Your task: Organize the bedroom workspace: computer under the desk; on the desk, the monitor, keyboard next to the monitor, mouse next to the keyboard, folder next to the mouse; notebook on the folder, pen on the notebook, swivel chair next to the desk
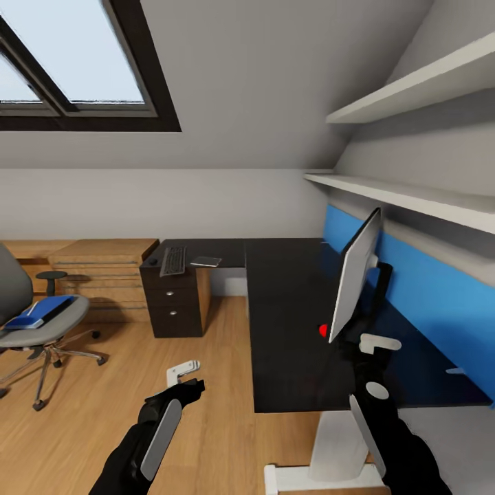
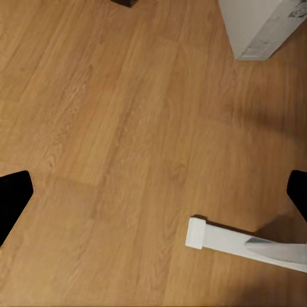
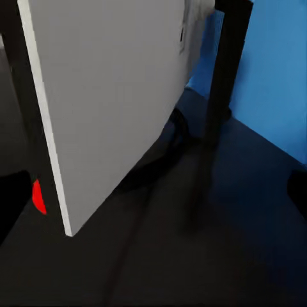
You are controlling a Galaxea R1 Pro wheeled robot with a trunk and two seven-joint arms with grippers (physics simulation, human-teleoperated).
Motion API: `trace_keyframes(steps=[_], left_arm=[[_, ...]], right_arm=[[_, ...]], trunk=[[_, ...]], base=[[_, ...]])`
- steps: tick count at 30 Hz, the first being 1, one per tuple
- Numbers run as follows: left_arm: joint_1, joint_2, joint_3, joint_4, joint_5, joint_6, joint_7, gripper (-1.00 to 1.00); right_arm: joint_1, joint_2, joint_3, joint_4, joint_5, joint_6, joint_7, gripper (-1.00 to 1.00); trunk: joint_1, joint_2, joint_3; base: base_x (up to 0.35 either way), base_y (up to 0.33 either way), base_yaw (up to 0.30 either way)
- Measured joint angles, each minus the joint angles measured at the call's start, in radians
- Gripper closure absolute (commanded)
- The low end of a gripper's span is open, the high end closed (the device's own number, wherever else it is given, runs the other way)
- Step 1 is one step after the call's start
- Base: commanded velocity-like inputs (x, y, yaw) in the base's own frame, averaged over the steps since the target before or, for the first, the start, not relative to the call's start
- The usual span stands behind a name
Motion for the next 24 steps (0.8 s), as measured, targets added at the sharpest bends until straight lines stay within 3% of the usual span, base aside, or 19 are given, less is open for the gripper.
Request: trace_keyframes(steps=[7,18,24], left_arm=[[0.0,0.0,0.0,0.0,-0.001,-0.001,-0.001,-1.0],[0.0,0.0,0.003,0.019,0.001,-0.001,0.0,-1.0],[0.0,-0.001,0.001,0.035,-0.001,-0.001,-0.002,-1.0]], right_arm=[[0.005,0.0,0.002,0.004,0.002,-0.043,-0.002,-1.0],[0.007,-0.001,0.002,0.004,0.003,-0.088,-0.016,-1.0],[0.007,-0.003,0.001,0.005,0.003,-0.091,-0.057,-1.0]], trunk=[[0.0,0.0,0.0],[0.0,0.0,0.0],[0.0,0.0,0.0]], base=[[0.209,0.193,0.0],[0.112,0.021,0.0],[0.182,0.001,0.0]])
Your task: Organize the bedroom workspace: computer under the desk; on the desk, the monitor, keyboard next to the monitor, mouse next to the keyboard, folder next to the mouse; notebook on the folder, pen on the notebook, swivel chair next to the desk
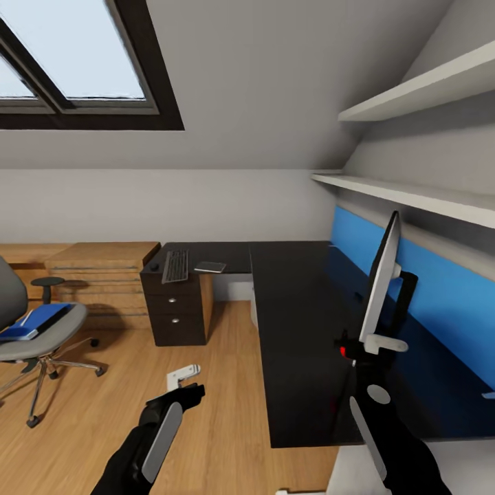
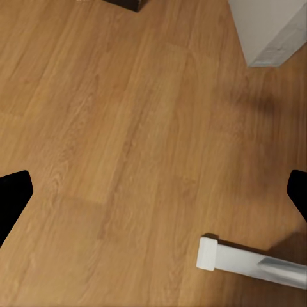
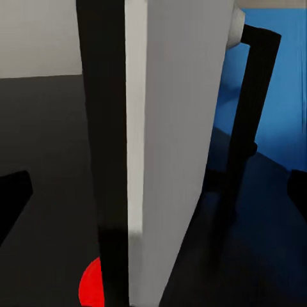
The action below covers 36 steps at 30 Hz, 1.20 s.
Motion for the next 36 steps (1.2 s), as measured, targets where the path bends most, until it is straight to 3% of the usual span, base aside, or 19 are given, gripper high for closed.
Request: trace_keyframes(steps=[23,36], left_arm=[[0.0,-0.003,-0.001,0.002,0.001,-0.021,0.001,-1.0],[0.0,-0.004,-0.001,0.002,0.001,-0.021,0.001,-1.0]], right_arm=[[0.0,-0.001,-0.001,0.0,0.0,0.0,-0.018,-1.0],[0.0,-0.001,-0.001,0.001,0.002,0.0,-0.018,-1.0]], trunk=[[0.0,0.0,0.0],[0.0,0.0,0.0]], base=[[0.052,-0.097,0.0],[0.0,-0.277,0.0]])
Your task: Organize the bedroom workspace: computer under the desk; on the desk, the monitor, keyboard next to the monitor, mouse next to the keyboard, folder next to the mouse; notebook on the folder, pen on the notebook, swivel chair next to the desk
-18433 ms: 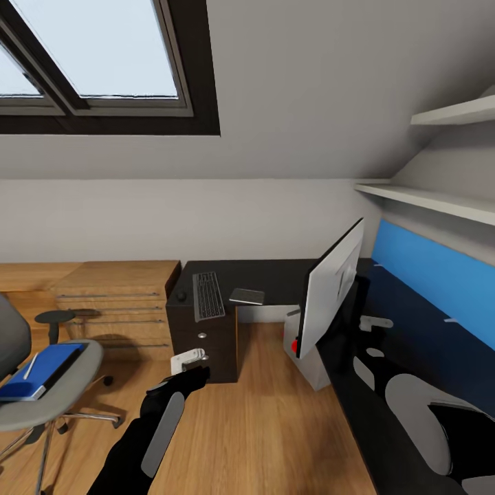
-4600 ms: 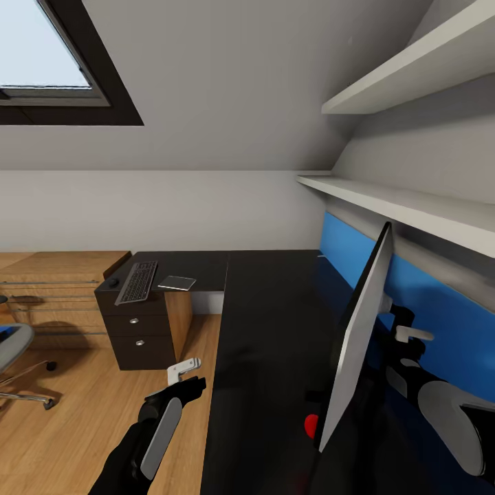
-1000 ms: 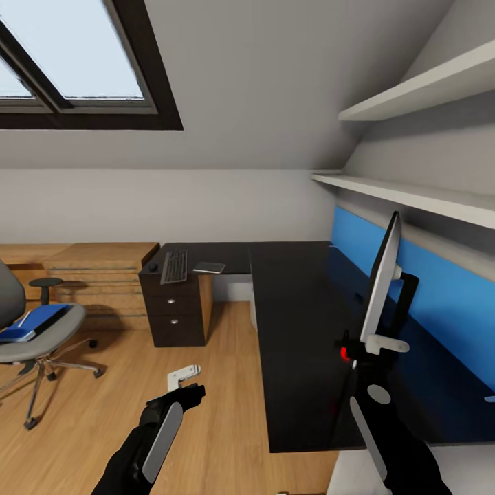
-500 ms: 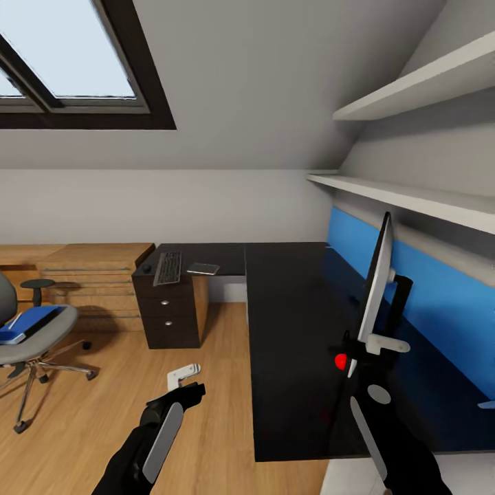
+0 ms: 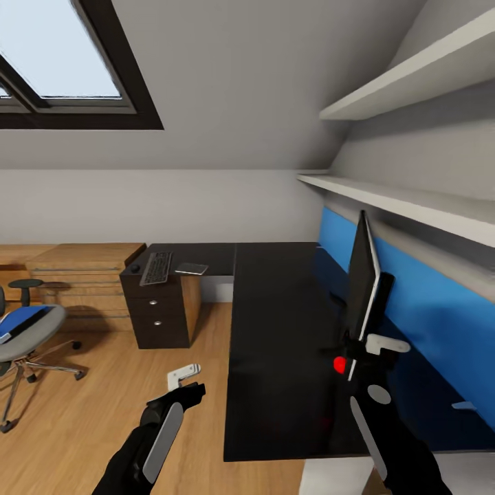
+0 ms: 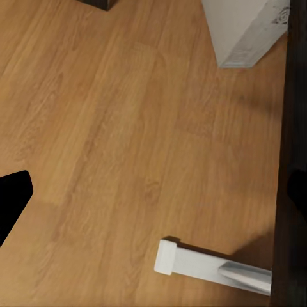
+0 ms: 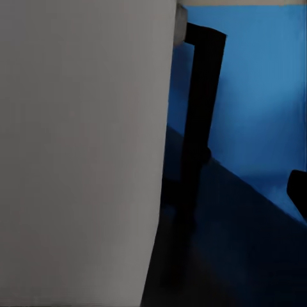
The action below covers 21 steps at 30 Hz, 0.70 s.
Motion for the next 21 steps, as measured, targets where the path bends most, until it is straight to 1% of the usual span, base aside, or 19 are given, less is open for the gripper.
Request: trace_keyframes(steps=[7,15,17,21], left_arm=[[0.0,0.001,0.0,0.0,-0.001,0.001,0.0,-1.0],[0.0,0.001,0.0,0.0,-0.001,0.001,0.0,-1.0],[0.0,0.001,0.0,0.0,0.0,0.001,0.0,-1.0],[0.0,0.001,0.0,0.0,0.001,0.001,0.0,-1.0]], right_arm=[[0.0,0.0,0.001,0.004,0.0,0.0,0.0,-1.0],[0.0,0.0,0.001,0.008,-0.002,0.0,0.001,-1.0],[0.0,0.0,0.001,0.008,-0.002,0.0,0.001,-1.0],[0.0,0.0,0.001,0.008,-0.002,0.0,0.001,-1.0]], trunk=[[0.0,0.0,0.0],[0.0,0.0,0.0],[0.0,0.0,0.0],[0.0,0.0,0.0]], base=[[-0.046,-0.303,0.0],[-0.183,-0.262,0.0],[-0.125,-0.208,0.0],[-0.034,-0.065,0.0]])
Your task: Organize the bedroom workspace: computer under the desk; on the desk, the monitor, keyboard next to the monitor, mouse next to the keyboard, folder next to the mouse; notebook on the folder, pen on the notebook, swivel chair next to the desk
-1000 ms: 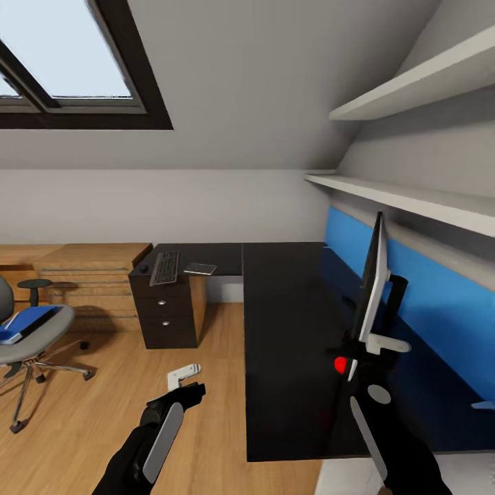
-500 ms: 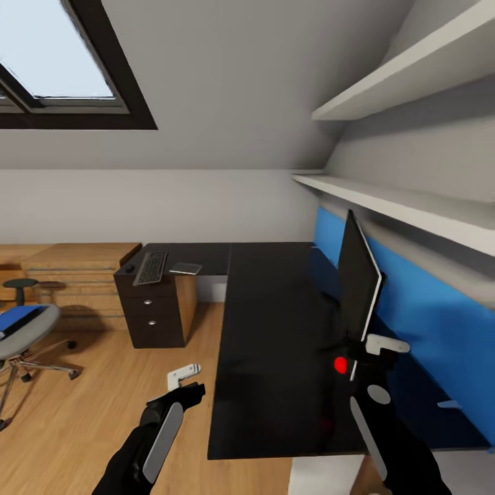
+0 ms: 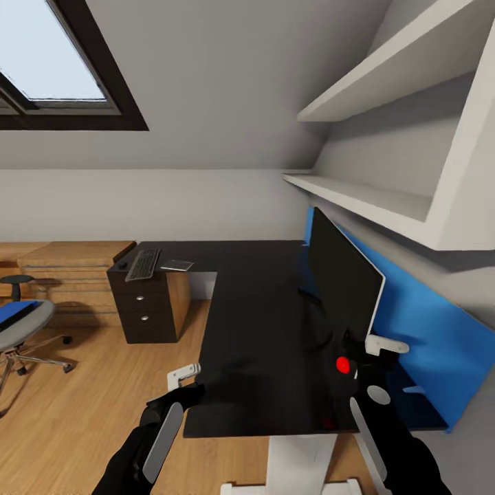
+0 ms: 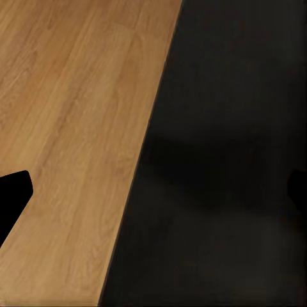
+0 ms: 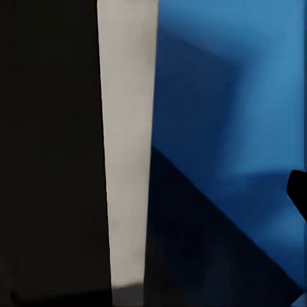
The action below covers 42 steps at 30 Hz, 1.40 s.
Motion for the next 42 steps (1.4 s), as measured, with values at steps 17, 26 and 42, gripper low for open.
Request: trace_keyframes(steps=[17,26,42], left_arm=[[0.0,0.0,0.0,0.0,0.0,0.0,-0.003,-1.0],[0.0,0.002,0.0,0.0,0.001,0.001,-0.006,-1.0],[0.0,0.003,0.001,0.0,0.002,0.001,-0.006,-1.0]], right_arm=[[0.0,-0.002,0.0,0.0,0.001,0.002,0.001,-1.0],[0.0,-0.001,0.001,0.0,0.009,0.001,0.002,-1.0],[0.0,-0.001,0.002,0.015,0.019,0.0,0.003,-1.0]], trunk=[[0.0,0.0,0.0],[0.0,0.0,0.0],[0.001,0.0,0.0]], base=[[-0.002,-0.041,0.0],[0.0,-0.116,0.0],[-0.219,0.007,0.0]])
